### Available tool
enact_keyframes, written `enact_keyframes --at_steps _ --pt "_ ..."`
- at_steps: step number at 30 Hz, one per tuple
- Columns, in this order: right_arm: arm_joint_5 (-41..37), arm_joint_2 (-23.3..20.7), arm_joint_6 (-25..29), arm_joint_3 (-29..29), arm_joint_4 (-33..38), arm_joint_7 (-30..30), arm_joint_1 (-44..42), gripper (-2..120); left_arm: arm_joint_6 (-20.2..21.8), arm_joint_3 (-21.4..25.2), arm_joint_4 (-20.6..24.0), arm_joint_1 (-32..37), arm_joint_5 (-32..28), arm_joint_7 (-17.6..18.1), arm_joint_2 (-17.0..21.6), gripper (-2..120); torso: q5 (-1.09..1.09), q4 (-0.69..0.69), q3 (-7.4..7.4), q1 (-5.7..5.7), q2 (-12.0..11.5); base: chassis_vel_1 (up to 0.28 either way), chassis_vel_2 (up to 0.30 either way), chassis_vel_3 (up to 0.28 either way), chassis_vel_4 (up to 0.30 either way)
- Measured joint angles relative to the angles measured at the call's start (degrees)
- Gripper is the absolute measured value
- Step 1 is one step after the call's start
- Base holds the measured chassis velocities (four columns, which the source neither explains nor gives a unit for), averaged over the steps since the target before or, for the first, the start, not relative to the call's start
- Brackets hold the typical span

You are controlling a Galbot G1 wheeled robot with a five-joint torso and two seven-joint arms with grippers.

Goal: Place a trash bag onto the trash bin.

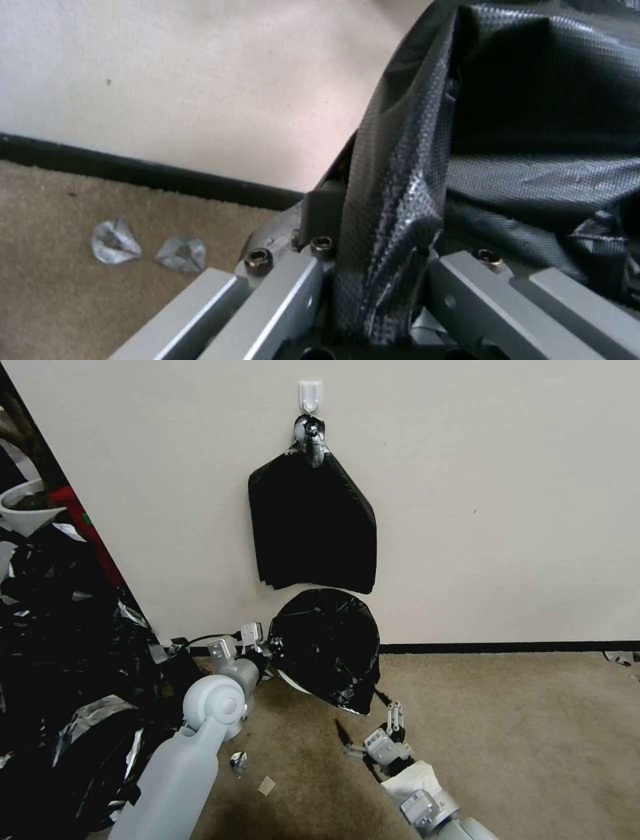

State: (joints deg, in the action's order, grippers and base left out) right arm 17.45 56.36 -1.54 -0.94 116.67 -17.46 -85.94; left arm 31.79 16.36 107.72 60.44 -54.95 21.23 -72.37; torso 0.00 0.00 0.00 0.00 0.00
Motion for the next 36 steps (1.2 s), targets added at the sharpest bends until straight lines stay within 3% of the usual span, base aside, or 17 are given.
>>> enact_keyframes --at_steps 6,15,20,22,23,29,36 --pt "0.60 0.81 4.26 -0.73 -1.26 -2.68 -0.40 58 0.25 0.05 0.23 0.00 -0.33 0.50 -0.14 2 0.00 0.00 0.00 0.00 0.00 0.000 0.000 0.000 0.000" --pt "-1.89 1.60 5.84 -2.97 -1.62 -4.09 -0.37 30 0.55 0.13 0.54 -0.03 -1.09 1.12 -0.35 2 0.00 0.00 0.00 0.00 0.00 0.000 0.000 0.000 0.000" --pt "-9.74 2.03 6.56 -4.31 -2.00 -4.08 1.08 12 0.61 0.19 0.98 0.42 -1.47 1.26 -0.48 2 0.00 0.00 0.00 0.00 0.00 0.000 0.000 0.000 0.000" --pt "-13.36 2.04 9.31 -4.81 -2.00 -2.07 1.38 6 0.61 0.25 1.06 0.57 -1.47 1.29 -0.48 2 0.00 0.00 0.00 0.00 0.00 0.000 0.000 0.000 0.000" --pt "-16.63 1.94 12.05 -5.29 -1.92 1.71 1.44 0 0.61 0.28 1.10 0.68 -1.47 1.31 -0.49 2 0.00 -0.01 0.00 0.00 0.00 0.000 0.000 0.000 0.000" --pt "-22.04 2.77 16.77 -4.49 -4.93 20.19 3.57 0 0.75 0.04 1.91 1.35 -1.91 1.35 -0.82 2 0.01 -0.01 0.00 0.00 0.00 0.000 0.000 0.000 0.000" --pt "-15.76 4.97 13.05 -0.75 -9.41 23.42 6.95 0 1.40 -0.25 3.43 2.42 -2.28 1.27 -1.05 2 0.01 0.00 0.00 0.00 0.00 0.000 0.000 0.000 0.000"
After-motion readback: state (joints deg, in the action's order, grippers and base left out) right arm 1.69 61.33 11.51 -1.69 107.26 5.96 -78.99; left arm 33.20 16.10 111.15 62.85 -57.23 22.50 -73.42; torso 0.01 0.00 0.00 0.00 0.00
